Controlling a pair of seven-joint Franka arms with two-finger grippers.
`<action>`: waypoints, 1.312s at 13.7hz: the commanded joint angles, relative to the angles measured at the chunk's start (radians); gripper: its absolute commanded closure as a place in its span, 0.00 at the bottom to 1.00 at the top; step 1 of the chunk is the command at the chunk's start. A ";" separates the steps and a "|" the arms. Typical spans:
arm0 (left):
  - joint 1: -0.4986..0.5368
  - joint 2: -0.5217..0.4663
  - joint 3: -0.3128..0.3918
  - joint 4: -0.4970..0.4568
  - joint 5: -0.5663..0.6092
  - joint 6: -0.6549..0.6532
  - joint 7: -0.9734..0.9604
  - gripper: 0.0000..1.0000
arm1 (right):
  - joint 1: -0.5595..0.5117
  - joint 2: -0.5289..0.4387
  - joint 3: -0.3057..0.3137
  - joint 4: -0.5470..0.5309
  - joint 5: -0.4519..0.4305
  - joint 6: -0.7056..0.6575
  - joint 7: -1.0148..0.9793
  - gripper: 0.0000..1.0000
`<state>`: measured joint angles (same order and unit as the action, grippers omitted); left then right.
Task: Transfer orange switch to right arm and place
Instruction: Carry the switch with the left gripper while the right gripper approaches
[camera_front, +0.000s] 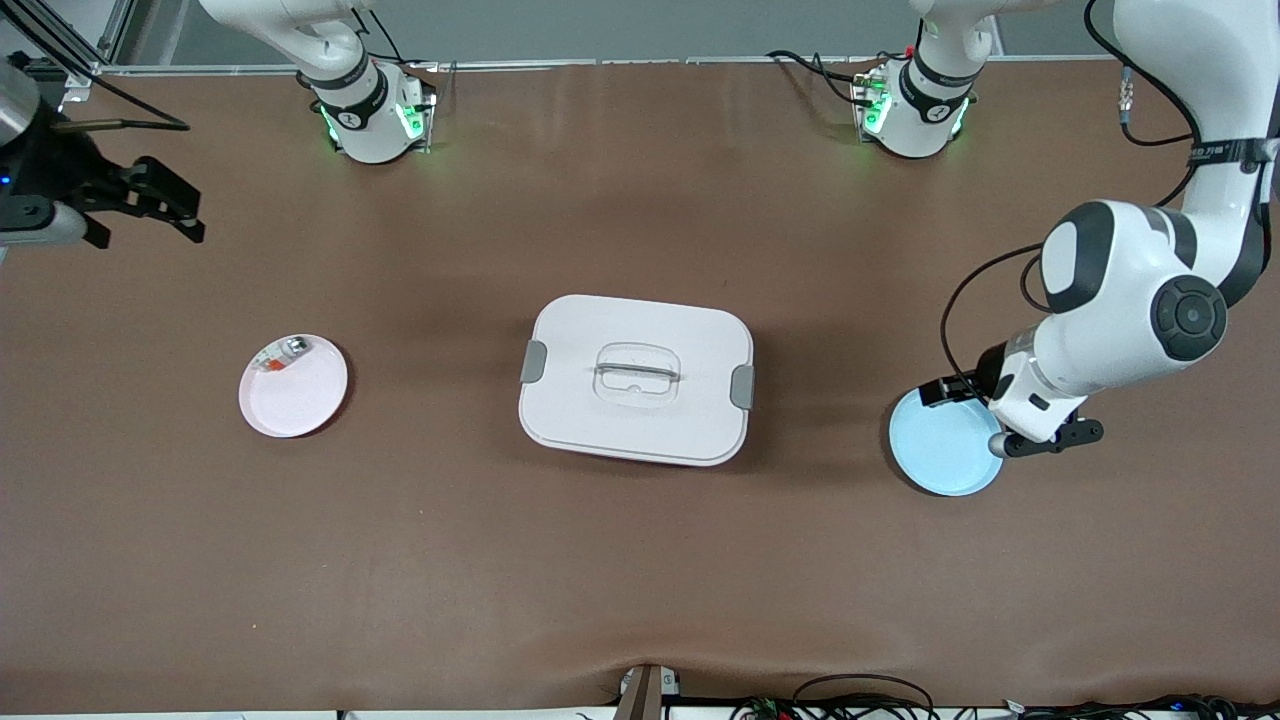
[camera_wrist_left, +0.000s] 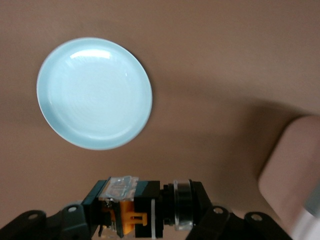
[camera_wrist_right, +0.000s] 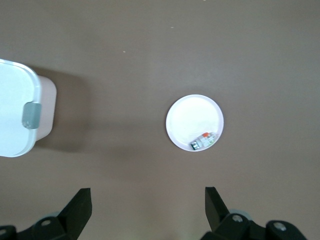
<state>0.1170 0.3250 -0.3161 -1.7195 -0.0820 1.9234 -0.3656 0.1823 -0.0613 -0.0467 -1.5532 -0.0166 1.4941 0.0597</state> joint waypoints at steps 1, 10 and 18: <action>0.006 0.002 -0.049 0.092 -0.074 -0.144 -0.088 1.00 | 0.109 0.005 -0.001 0.019 -0.009 -0.018 0.148 0.00; 0.003 0.006 -0.260 0.181 -0.393 -0.218 -0.547 1.00 | 0.421 0.023 0.001 -0.073 0.149 0.211 0.690 0.00; -0.075 0.035 -0.294 0.182 -0.692 -0.167 -0.728 1.00 | 0.503 0.026 0.001 -0.234 0.366 0.662 0.902 0.00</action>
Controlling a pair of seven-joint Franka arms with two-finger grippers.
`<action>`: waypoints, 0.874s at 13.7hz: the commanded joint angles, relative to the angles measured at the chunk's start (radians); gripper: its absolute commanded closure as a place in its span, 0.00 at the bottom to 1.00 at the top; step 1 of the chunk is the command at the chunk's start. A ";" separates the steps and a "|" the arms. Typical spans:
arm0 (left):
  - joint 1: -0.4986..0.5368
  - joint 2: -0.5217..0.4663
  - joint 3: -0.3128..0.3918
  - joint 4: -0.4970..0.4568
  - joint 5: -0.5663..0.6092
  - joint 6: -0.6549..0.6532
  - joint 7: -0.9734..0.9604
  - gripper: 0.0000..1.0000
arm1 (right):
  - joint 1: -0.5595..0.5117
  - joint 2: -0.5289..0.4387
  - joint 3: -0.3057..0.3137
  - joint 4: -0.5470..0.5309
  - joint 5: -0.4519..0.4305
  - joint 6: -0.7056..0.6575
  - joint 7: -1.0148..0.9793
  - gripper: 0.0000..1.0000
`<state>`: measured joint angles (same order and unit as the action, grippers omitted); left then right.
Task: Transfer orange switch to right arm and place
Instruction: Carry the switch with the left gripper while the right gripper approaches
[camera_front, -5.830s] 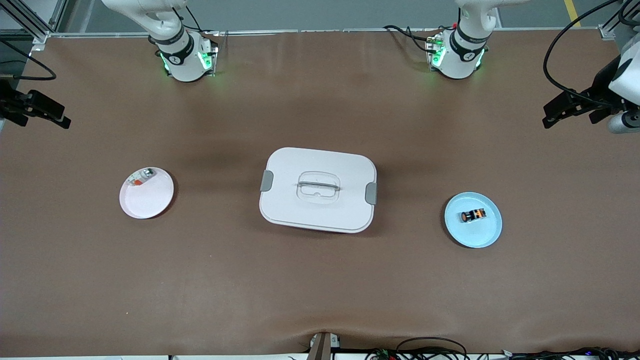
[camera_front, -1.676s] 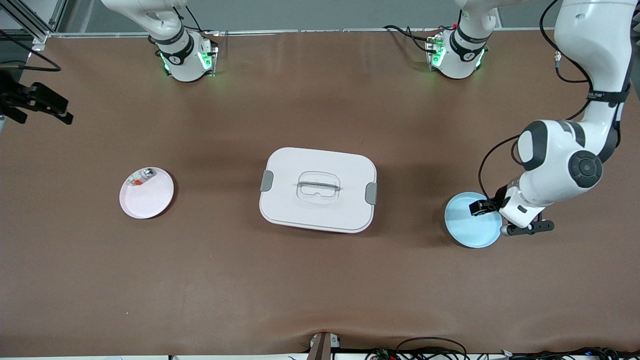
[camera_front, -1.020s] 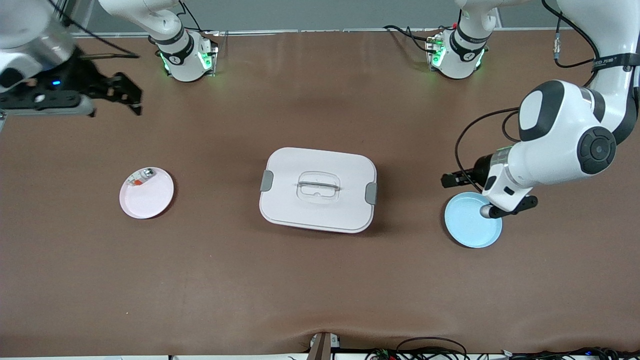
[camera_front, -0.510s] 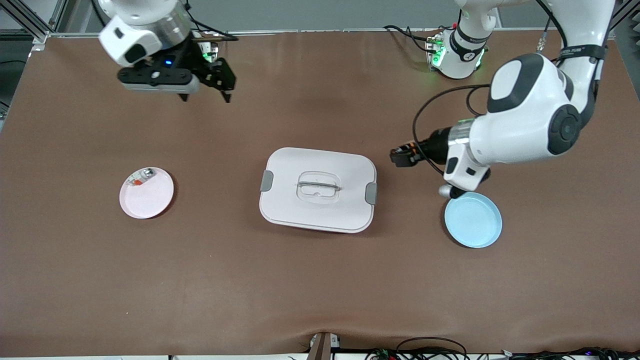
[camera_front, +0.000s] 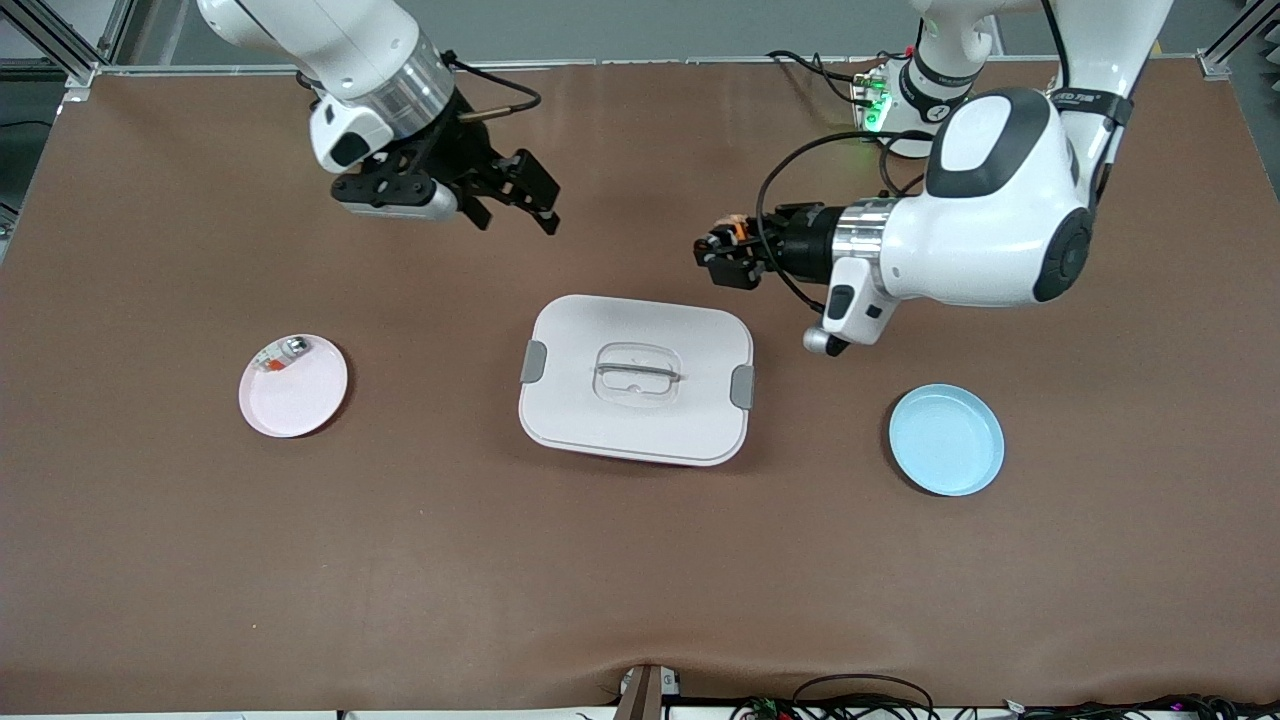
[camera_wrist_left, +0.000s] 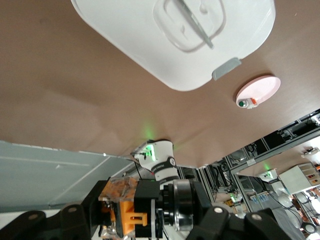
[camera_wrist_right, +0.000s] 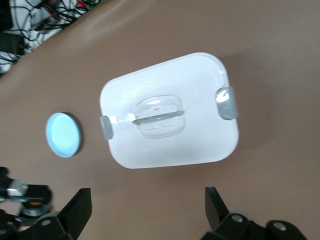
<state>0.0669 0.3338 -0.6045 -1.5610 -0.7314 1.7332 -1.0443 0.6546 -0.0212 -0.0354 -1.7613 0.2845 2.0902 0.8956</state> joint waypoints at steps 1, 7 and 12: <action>-0.041 0.030 -0.006 0.024 -0.057 0.049 -0.075 1.00 | 0.048 -0.003 -0.011 -0.026 0.076 0.100 0.121 0.00; -0.130 0.047 -0.004 0.022 -0.048 0.180 -0.204 1.00 | 0.118 0.029 -0.012 -0.026 0.070 0.108 0.286 0.00; -0.151 0.048 -0.004 0.022 -0.045 0.210 -0.253 1.00 | 0.132 0.060 -0.011 -0.018 0.028 0.123 0.273 0.00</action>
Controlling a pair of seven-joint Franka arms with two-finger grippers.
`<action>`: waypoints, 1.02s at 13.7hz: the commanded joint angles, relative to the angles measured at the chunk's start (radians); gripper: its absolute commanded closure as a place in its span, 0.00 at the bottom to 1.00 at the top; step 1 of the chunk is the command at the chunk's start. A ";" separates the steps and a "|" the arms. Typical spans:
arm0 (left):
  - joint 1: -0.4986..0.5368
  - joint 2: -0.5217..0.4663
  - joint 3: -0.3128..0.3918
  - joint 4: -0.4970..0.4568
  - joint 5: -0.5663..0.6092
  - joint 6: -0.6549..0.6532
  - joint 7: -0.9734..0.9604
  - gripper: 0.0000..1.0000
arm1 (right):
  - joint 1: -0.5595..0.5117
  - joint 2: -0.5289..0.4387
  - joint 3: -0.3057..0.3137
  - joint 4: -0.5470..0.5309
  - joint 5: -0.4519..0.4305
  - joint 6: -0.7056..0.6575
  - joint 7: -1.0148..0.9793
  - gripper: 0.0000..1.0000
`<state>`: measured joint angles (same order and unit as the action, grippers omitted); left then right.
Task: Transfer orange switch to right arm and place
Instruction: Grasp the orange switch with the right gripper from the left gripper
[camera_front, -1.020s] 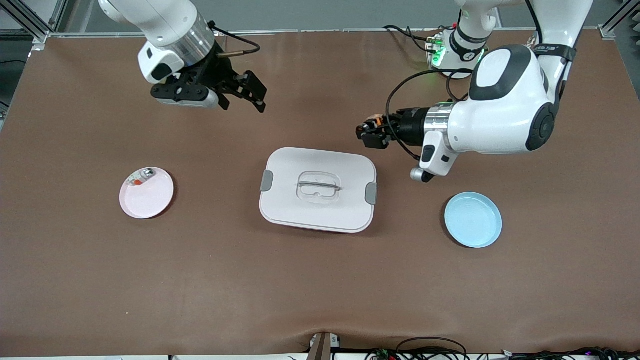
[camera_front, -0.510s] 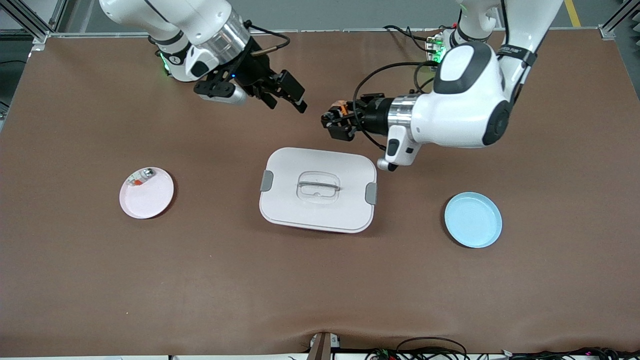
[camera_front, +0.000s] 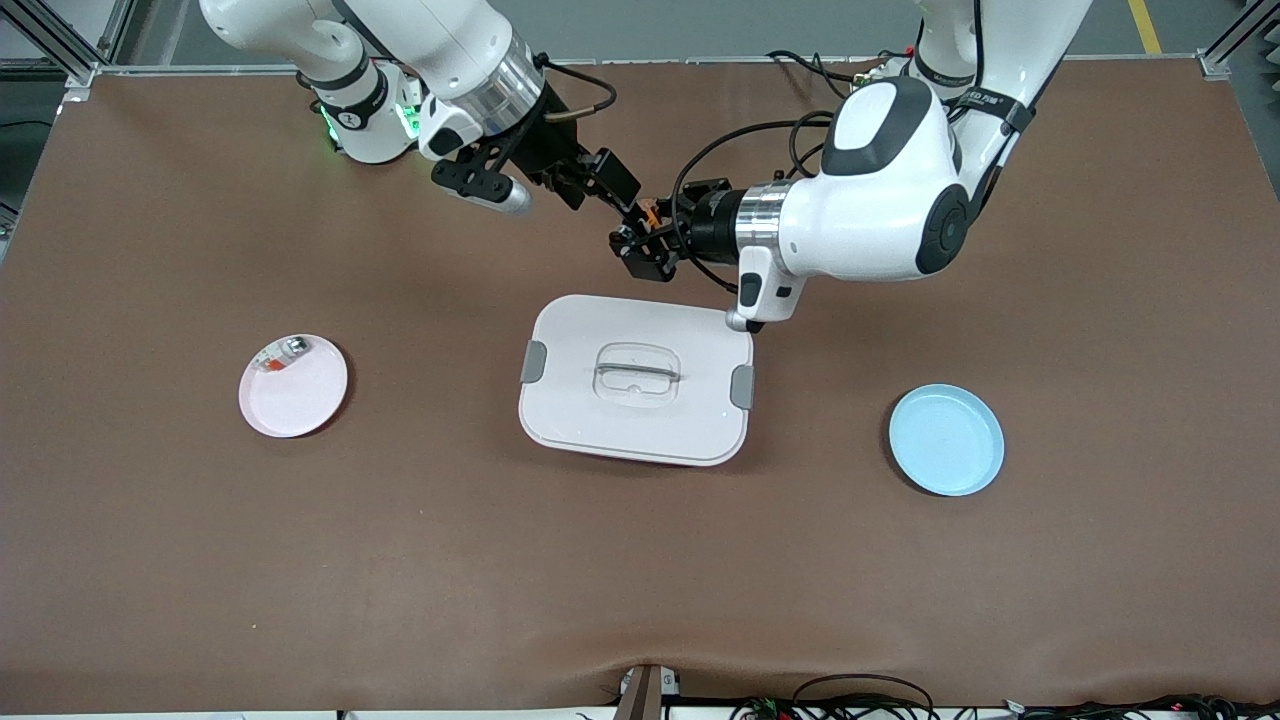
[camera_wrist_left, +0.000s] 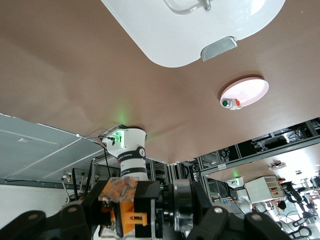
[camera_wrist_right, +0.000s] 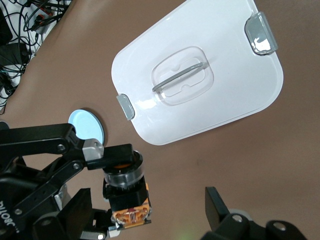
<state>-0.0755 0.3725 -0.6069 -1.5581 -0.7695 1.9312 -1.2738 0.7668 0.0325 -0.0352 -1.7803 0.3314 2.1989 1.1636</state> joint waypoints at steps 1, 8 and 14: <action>-0.009 0.009 -0.002 0.019 -0.007 0.014 -0.022 1.00 | 0.023 0.010 -0.011 0.001 -0.020 0.033 0.004 0.00; -0.023 0.009 -0.001 0.019 -0.005 0.017 -0.024 1.00 | 0.043 0.050 -0.012 0.004 -0.025 0.081 -0.028 0.00; -0.021 0.009 -0.001 0.019 -0.005 0.017 -0.024 1.00 | 0.042 0.053 -0.011 0.004 -0.023 0.079 -0.031 0.45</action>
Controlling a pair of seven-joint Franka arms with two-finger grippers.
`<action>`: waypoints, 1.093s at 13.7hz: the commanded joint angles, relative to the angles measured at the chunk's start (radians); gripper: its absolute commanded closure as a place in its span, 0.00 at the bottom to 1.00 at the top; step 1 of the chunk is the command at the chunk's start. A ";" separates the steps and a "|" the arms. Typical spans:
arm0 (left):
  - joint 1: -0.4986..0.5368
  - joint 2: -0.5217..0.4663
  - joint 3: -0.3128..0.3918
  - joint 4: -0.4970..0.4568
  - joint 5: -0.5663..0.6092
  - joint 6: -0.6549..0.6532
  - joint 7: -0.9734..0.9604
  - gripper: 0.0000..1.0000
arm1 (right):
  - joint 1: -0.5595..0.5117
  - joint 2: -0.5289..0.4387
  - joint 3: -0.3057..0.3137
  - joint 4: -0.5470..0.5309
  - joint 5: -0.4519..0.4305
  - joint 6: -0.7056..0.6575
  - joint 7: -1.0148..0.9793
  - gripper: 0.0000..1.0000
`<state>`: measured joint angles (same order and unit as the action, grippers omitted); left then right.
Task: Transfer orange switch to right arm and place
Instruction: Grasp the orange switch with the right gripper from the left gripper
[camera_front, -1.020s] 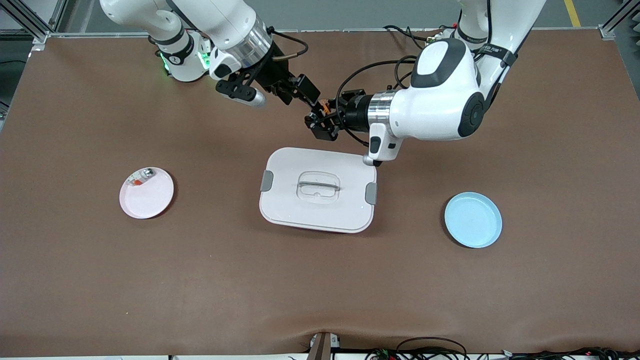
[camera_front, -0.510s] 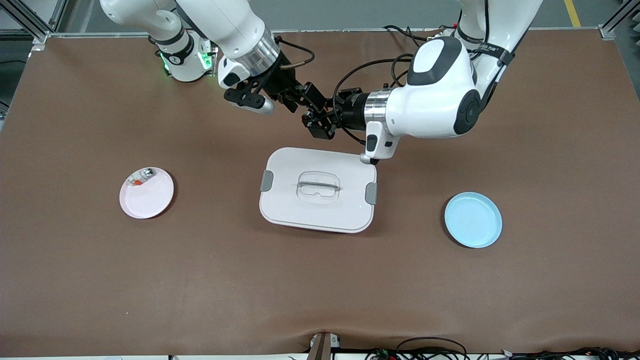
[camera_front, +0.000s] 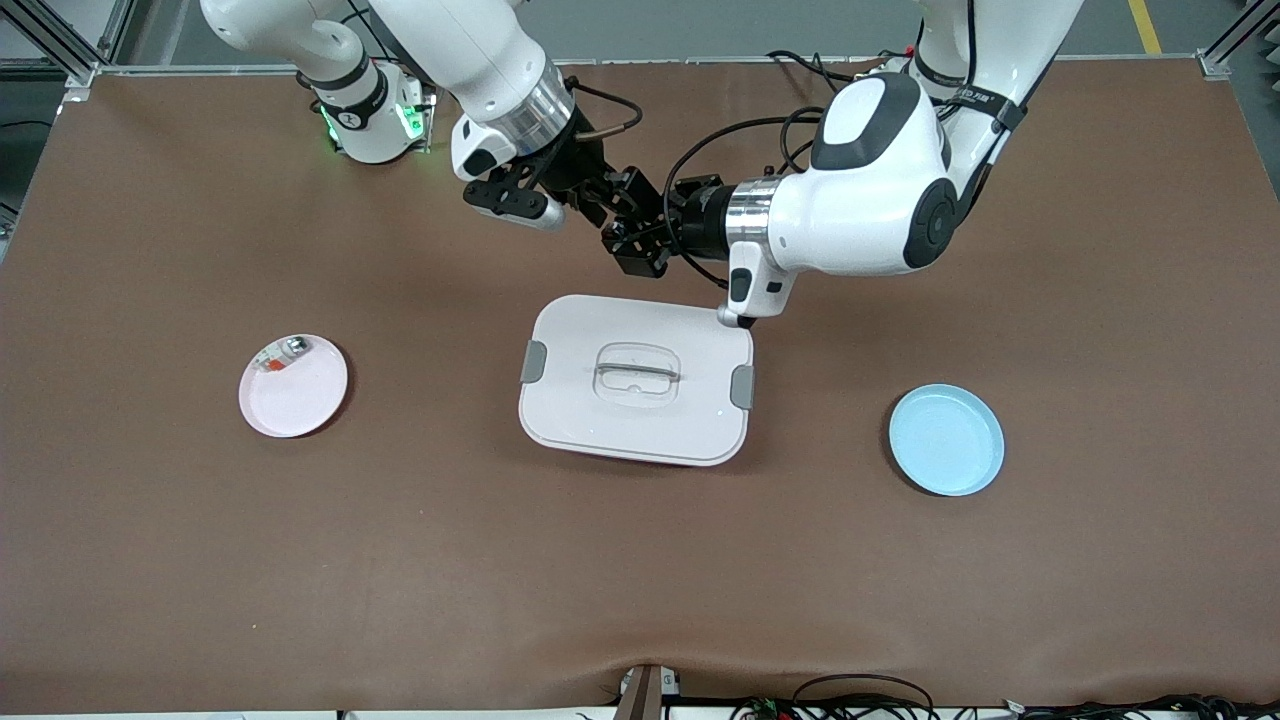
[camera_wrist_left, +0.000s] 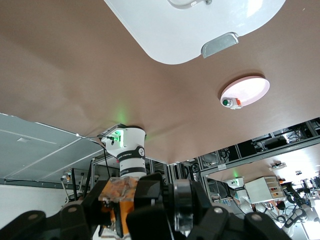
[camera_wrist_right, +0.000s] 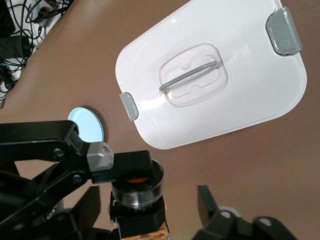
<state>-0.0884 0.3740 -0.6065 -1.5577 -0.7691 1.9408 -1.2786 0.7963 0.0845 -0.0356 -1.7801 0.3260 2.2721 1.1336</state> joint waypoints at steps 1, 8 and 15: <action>-0.010 0.008 -0.001 0.019 -0.006 0.007 -0.019 1.00 | 0.012 0.001 -0.010 0.004 -0.018 0.006 -0.002 0.61; -0.008 0.008 0.002 0.021 -0.006 0.007 -0.019 1.00 | 0.012 0.001 -0.010 0.010 -0.016 -0.002 0.000 1.00; -0.002 0.008 0.004 0.053 -0.004 0.006 -0.016 0.00 | 0.006 0.001 -0.012 0.019 -0.016 -0.003 -0.003 1.00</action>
<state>-0.0898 0.3776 -0.6026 -1.5393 -0.7691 1.9448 -1.2785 0.7974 0.0856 -0.0395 -1.7760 0.3242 2.2781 1.1175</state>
